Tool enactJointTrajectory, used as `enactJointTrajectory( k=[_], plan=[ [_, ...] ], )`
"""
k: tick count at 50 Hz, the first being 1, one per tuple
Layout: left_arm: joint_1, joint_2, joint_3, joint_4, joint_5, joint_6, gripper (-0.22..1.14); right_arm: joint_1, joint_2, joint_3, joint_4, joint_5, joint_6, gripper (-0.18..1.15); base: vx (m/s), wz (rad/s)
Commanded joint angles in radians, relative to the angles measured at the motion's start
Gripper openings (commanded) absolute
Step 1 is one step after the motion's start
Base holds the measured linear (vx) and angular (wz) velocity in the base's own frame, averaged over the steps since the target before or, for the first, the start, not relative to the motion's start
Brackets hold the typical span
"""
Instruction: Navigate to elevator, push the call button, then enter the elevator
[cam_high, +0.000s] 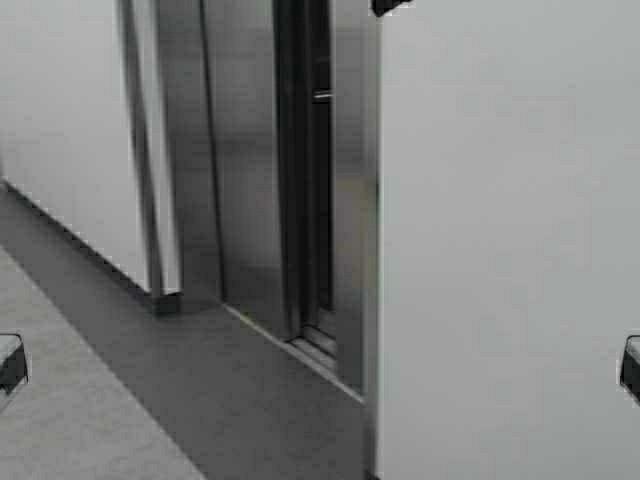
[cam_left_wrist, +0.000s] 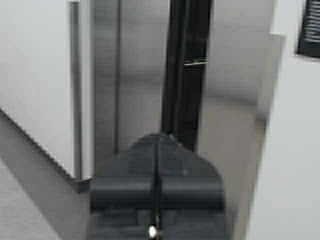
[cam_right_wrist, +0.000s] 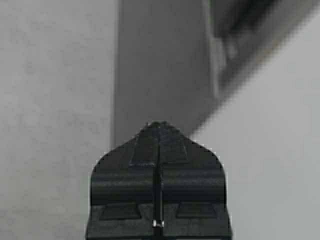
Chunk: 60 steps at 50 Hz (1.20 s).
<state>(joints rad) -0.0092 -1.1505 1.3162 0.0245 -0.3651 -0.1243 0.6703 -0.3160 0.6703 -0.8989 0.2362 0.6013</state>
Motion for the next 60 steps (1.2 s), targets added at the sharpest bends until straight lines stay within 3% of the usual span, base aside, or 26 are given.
enactJointTrajectory(
  k=[1,60],
  plan=[
    [0.000,0.020,-0.011,-0.002,-0.005,0.005,0.02,-0.043,-0.009,0.003,0.038,-0.083,0.011,0.06,0.06,0.31],
    [0.000,0.114,-0.028,0.000,-0.021,0.018,0.02,-0.124,0.052,-0.017,0.057,-0.137,-0.034,0.06,0.18,0.40]
  ],
)
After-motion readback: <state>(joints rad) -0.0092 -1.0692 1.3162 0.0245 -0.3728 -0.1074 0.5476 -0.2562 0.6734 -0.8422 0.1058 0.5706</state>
